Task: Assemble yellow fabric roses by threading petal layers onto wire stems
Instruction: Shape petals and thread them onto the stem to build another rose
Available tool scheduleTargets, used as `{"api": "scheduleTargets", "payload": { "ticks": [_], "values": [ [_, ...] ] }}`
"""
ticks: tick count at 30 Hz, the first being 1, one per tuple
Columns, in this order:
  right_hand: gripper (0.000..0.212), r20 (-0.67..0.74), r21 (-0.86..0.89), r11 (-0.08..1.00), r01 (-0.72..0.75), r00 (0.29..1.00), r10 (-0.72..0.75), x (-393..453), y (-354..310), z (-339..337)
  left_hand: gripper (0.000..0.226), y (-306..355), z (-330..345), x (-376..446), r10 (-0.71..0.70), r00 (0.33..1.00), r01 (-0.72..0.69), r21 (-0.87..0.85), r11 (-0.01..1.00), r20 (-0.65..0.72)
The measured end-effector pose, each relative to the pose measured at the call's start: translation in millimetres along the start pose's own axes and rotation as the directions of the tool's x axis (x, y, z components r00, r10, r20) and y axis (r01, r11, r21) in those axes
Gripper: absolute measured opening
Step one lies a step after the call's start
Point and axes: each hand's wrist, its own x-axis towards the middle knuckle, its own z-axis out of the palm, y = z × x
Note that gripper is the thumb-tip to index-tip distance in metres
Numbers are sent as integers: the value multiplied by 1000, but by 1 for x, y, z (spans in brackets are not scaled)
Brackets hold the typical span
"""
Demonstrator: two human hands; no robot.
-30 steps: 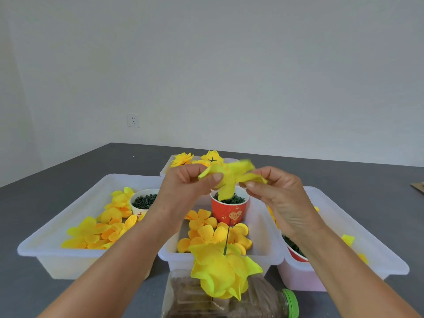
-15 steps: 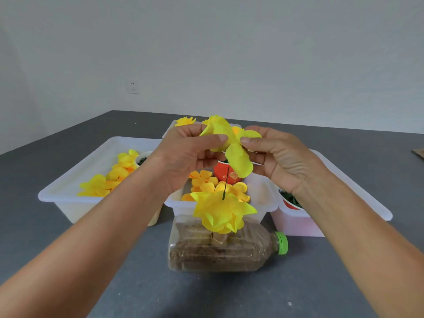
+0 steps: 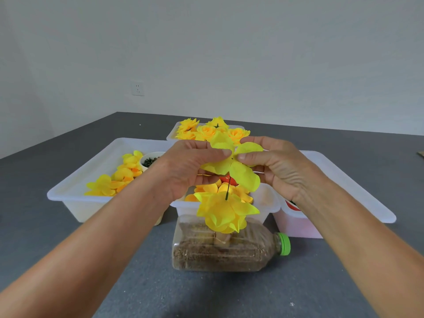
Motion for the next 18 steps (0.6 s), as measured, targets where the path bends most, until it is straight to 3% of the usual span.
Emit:
{"api": "scheduleTargets", "payload": {
  "ticks": [5,7,12,18],
  "values": [
    [30,42,-9,999,-52,998,53,4,-6,5,12,4,2,3,-46,998,45,-31,999,-50],
    [31,50,-50,995,-90,994,93,5,-9,5,19,5,2,5,-79,994,77,-33,997,-75],
    [33,31,-115,977,-181,982,186,9,-7,3,7,2,3,4,-223,973,223,2,975,-59],
    [21,20,-93,967,-237,970,240,10,-1,2,5,-4,5,5,-270,962,271,20,962,-51]
  ]
}}
